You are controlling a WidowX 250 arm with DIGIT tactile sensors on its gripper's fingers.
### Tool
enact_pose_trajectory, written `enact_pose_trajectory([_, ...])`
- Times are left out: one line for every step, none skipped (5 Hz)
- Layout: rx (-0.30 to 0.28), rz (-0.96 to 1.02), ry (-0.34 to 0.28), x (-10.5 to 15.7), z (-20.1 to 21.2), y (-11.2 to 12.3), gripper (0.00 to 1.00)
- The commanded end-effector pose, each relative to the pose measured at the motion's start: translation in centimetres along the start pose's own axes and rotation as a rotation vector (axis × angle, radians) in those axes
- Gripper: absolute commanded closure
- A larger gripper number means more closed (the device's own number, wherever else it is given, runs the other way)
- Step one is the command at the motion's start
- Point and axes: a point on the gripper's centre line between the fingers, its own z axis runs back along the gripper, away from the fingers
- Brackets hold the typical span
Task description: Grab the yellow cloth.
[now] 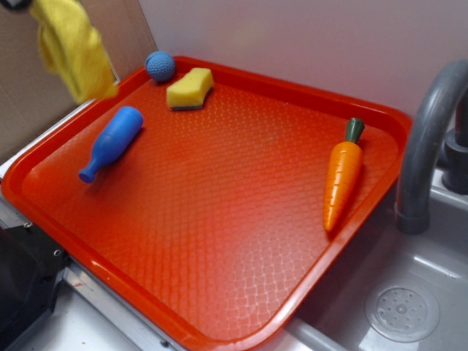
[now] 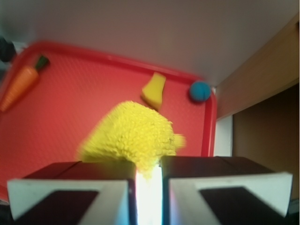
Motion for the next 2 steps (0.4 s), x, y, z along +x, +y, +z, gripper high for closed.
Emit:
enact_pose_trajectory([-0.222, -0.081, -0.136, 2.15, -1.33, -0.54, 1.00])
enact_pose_trajectory([-0.221, -0.095, -0.121, 1.78, -2.16, -0.75, 1.00])
